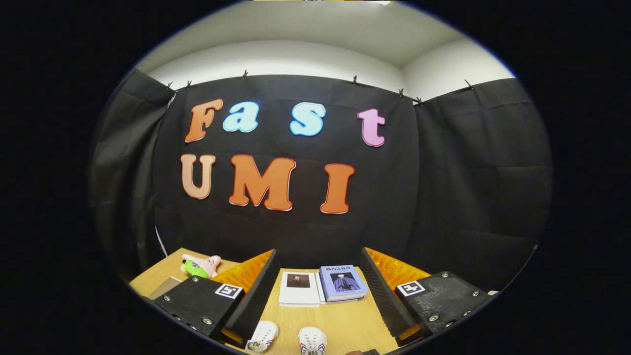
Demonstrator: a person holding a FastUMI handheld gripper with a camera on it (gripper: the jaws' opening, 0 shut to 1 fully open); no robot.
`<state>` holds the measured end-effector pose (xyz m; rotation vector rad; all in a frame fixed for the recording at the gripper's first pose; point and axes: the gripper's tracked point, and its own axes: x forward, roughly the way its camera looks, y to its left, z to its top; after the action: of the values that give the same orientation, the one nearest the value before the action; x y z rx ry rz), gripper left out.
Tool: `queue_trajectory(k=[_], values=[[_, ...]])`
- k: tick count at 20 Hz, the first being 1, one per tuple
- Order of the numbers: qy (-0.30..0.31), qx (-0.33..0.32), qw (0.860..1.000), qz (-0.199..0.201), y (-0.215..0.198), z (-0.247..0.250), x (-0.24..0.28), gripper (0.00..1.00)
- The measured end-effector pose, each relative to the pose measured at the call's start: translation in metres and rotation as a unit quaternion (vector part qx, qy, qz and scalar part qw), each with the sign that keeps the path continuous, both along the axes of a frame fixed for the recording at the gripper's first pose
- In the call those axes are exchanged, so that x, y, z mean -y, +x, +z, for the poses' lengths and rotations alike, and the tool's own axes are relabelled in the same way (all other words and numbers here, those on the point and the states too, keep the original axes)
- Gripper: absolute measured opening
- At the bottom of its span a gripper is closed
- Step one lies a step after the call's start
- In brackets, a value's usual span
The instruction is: Open the storage box then place both shoes into the box .Put the left shoe in first, then the right shoe, with the right side of both shoes facing outward in a uniform manner.
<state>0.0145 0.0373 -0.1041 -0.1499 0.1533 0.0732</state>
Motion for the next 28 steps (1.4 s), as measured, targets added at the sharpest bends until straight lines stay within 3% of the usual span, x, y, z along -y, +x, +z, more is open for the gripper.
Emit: queue_trajectory(k=[8, 11, 14, 18, 24, 28], values=[[0.054, -0.119, 0.987, 0.096, -0.01, -0.135, -0.059, 0.98], [0.112, -0.176, 0.969, 0.13, -0.024, -0.188, -0.083, 0.98], [0.19, -0.232, 0.941, 0.16, -0.038, -0.233, -0.111, 0.98], [0.305, -0.303, 0.882, 0.192, -0.055, -0.273, -0.144, 0.98], [0.436, -0.401, 0.772, 0.231, -0.077, -0.321, -0.187, 0.98], [0.506, -0.438, 0.696, 0.262, -0.083, -0.325, -0.213, 0.98]])
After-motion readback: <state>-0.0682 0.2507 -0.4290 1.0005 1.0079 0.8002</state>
